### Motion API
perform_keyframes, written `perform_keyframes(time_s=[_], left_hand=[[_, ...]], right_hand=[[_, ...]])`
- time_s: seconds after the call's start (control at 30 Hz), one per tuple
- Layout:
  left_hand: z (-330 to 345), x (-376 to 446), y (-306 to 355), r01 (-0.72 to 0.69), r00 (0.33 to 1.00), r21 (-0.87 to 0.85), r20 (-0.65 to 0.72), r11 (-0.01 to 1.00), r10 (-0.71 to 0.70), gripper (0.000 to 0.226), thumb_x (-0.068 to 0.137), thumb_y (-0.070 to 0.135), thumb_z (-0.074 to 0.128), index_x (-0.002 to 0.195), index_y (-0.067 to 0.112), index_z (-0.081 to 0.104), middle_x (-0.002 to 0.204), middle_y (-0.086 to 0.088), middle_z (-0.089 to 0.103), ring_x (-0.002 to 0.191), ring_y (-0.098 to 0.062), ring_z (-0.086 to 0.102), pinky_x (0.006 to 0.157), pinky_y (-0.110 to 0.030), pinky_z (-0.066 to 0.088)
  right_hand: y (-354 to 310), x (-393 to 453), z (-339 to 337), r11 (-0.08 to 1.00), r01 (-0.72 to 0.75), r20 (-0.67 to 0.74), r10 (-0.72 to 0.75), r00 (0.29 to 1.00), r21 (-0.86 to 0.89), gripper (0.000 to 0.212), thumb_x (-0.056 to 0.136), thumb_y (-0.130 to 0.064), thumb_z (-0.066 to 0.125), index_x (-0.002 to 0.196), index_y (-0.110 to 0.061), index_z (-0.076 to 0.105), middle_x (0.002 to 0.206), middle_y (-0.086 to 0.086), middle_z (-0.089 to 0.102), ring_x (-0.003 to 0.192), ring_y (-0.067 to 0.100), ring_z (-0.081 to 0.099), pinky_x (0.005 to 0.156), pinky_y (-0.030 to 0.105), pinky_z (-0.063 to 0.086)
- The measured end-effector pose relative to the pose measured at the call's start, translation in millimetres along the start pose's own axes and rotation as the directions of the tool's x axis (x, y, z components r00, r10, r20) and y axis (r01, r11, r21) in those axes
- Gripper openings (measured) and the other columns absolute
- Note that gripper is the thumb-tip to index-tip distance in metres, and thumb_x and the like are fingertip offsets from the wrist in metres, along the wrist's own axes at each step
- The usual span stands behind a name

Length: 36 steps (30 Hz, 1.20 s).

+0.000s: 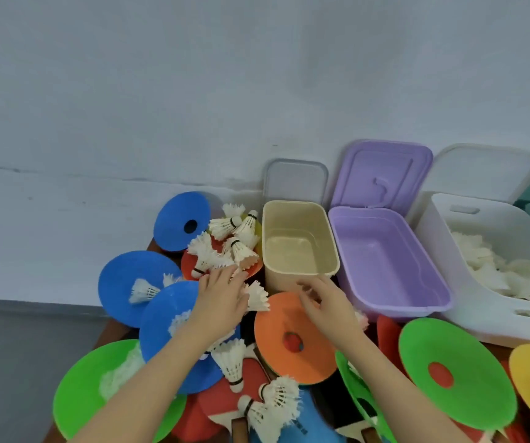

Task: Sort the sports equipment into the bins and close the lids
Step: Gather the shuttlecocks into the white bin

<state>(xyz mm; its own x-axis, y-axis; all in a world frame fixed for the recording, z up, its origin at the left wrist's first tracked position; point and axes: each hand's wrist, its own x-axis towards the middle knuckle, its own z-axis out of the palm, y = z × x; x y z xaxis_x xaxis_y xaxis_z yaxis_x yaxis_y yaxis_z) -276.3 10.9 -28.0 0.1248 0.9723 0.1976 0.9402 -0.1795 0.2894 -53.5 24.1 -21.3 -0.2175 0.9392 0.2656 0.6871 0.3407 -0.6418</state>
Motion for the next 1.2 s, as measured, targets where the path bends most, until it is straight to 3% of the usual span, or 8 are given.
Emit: perform_keyframes(time_s=[0.17,0.23,0.3,0.43,0.53,0.67,0.93,1.2], left_hand=[[-2,-14,-44,0.053,0.999,0.005,-0.012,0.999,-0.053,0.043,0.089,0.031,0.056,0.129,0.017,0.05,0.138,-0.004,0.042,0.128,-0.026,0.036,0.103,-0.044,0.026],[-1,-16,-53,0.05,0.998,-0.008,-0.025,0.999,-0.05,0.043,0.09,0.032,0.056,0.129,0.018,0.05,0.14,-0.004,0.041,0.128,-0.027,0.036,0.105,-0.045,0.025],[0,-13,-61,0.071,0.997,0.005,0.023,0.997,-0.071,0.046,0.093,0.037,0.048,0.135,0.022,0.041,0.147,0.001,0.031,0.133,-0.023,0.028,0.109,-0.042,0.018],[7,-2,-66,0.106,0.991,0.031,0.076,0.994,-0.108,0.052,0.095,0.043,0.041,0.142,0.025,0.03,0.146,0.002,0.03,0.131,-0.021,0.028,0.108,-0.039,0.018],[12,12,-68,0.097,0.993,0.062,0.063,0.993,-0.101,0.052,0.094,0.046,0.042,0.14,0.025,0.032,0.137,0.003,0.041,0.123,-0.02,0.039,0.1,-0.036,0.024],[17,25,-71,0.097,0.995,0.03,0.022,0.995,-0.097,0.038,0.094,0.039,0.047,0.129,0.024,0.049,0.12,0.002,0.055,0.11,-0.019,0.05,0.09,-0.034,0.029],[13,13,-65,-0.051,0.953,-0.177,-0.302,0.983,-0.005,0.027,0.079,0.004,0.07,0.105,0.009,0.069,0.103,-0.006,0.067,0.095,-0.024,0.063,0.08,-0.035,0.039],[-19,40,-9,-0.206,0.867,-0.221,-0.493,0.953,0.074,0.033,0.085,0.028,0.05,0.103,0.007,0.069,0.104,-0.006,0.068,0.1,-0.015,0.058,0.084,-0.036,0.048]], right_hand=[[-21,4,53,0.998,-0.043,0.166,0.051,0.985,-0.05,0.035,0.087,-0.026,0.06,0.121,-0.018,0.056,0.11,-0.007,0.058,0.106,0.015,0.052,0.083,0.027,0.038],[-23,8,71,0.99,-0.083,0.21,0.106,0.972,-0.112,0.048,0.086,-0.033,0.059,0.131,-0.024,0.047,0.127,-0.006,0.054,0.118,0.015,0.048,0.096,0.034,0.035],[-29,12,83,0.982,-0.122,0.209,0.15,0.966,-0.142,0.051,0.086,-0.031,0.057,0.134,-0.028,0.042,0.131,-0.01,0.051,0.121,0.012,0.045,0.096,0.032,0.026],[-40,15,92,0.981,-0.173,0.154,0.185,0.97,-0.091,0.045,0.088,-0.012,0.052,0.131,-0.026,0.045,0.101,-0.013,0.056,0.101,0.009,0.051,0.079,0.025,0.018],[-43,13,87,0.988,-0.141,0.107,0.148,0.983,-0.07,0.042,0.089,-0.01,0.052,0.128,-0.026,0.049,0.086,-0.021,0.048,0.086,0.003,0.046,0.084,0.025,0.025],[-38,9,70,0.995,-0.1,0.051,0.099,0.994,0.018,0.042,0.088,-0.01,0.056,0.126,-0.026,0.053,0.085,-0.025,0.049,0.088,0.004,0.051,0.093,0.03,0.036],[-24,9,30,0.979,-0.129,0.054,0.122,0.991,0.159,0.044,0.087,-0.007,0.058,0.128,-0.023,0.054,0.089,-0.02,0.053,0.087,-0.004,0.051,0.083,0.019,0.039],[-9,24,-17,0.971,-0.035,-0.097,0.06,0.993,0.237,0.049,0.083,0.0,0.061,0.116,-0.036,0.054,0.09,-0.011,0.06,0.084,0.0,0.055,0.073,0.006,0.04]])
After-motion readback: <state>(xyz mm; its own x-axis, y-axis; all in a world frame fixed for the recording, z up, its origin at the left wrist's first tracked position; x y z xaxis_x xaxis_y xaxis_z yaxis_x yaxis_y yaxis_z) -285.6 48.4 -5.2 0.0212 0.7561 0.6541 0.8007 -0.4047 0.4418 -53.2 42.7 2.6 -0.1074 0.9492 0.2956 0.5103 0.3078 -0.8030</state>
